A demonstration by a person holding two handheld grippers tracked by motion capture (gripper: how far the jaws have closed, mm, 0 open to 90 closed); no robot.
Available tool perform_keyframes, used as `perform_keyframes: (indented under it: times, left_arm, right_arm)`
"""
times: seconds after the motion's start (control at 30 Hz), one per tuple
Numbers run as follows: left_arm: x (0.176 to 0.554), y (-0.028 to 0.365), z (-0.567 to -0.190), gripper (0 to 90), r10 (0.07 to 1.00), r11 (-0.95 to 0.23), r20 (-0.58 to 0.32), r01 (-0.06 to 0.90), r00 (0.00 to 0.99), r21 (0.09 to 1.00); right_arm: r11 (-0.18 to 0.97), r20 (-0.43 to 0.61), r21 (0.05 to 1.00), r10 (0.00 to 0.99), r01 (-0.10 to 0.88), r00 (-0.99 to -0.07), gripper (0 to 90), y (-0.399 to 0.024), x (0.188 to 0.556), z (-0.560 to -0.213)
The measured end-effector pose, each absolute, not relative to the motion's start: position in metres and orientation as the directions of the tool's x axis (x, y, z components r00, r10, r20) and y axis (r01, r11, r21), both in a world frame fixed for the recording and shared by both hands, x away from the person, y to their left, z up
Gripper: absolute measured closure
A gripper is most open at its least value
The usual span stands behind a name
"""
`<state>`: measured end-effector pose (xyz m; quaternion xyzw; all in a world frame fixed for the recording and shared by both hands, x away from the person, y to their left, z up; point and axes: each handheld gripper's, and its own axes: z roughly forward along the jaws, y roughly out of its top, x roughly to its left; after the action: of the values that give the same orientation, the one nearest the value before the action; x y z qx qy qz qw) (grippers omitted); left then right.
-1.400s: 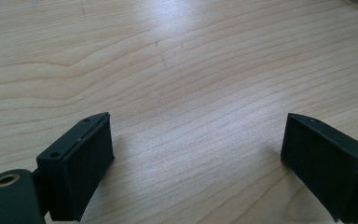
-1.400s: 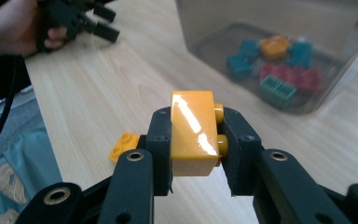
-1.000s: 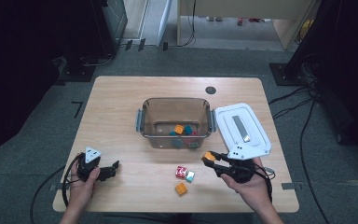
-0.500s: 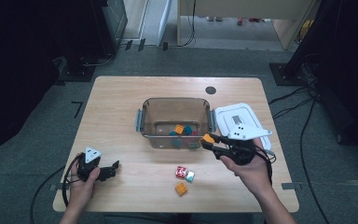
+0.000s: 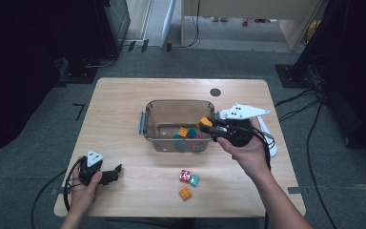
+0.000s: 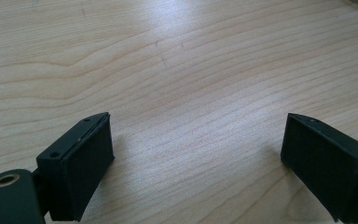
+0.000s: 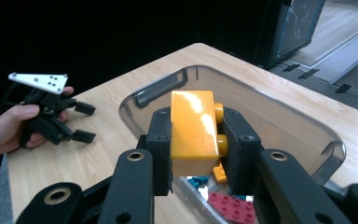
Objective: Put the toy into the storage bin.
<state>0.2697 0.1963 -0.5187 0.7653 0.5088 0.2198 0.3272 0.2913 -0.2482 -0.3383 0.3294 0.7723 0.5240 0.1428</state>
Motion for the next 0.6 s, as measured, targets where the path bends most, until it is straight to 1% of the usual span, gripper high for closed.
perform_keyframes:
  times: [0.33,0.6]
  left_arm:
    - [0.270,0.196,-0.519,9.1,0.923,-0.268,0.003,0.635,0.386,0.725]
    - [0.270,0.196,-0.519,9.0,0.923,-0.268,0.003,0.634,0.385,0.725]
  right_arm:
    - [0.233,0.135,0.894,0.676,0.383,-0.725,68.5,-0.238,0.320,-0.335]
    - [0.263,0.141,0.869,0.681,0.419,-0.719,68.4,-0.225,0.346,-0.338]
